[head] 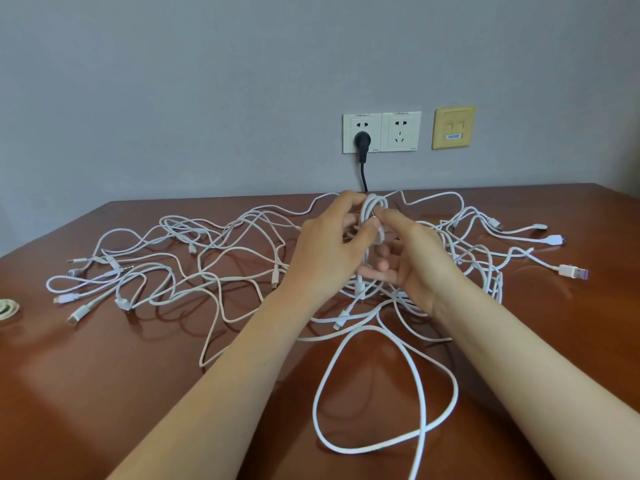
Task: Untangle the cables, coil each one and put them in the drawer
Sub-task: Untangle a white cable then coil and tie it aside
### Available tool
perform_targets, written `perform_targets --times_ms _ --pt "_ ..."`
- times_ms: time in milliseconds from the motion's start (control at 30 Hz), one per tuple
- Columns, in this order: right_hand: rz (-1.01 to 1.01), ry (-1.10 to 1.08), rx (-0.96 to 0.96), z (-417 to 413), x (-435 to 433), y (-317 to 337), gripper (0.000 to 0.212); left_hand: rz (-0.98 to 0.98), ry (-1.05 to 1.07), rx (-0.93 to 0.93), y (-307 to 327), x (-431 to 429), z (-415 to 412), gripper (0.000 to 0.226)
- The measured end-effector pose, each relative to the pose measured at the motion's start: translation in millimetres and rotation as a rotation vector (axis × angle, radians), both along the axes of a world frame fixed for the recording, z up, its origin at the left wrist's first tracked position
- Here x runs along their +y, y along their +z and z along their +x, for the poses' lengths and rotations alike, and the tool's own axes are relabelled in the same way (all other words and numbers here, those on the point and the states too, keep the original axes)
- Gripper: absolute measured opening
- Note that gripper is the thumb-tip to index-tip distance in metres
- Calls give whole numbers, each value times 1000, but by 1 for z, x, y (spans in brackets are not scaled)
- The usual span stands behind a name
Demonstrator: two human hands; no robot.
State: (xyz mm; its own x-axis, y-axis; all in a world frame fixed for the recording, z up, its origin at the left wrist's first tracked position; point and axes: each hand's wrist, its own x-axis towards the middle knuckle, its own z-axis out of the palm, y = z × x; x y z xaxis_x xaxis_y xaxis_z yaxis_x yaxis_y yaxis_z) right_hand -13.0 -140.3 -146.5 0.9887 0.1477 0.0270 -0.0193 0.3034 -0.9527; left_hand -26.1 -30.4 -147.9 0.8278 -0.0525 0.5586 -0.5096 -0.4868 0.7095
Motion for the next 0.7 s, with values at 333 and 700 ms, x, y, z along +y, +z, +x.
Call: perform_targets --times_ms 333,700 --pt "23 -76 -61 2 5 -2 16 -93 6 -22 2 -8 -4 18" --pt "88 181 -114 2 0 -2 20 -200 17 29 10 -5 -2 28"
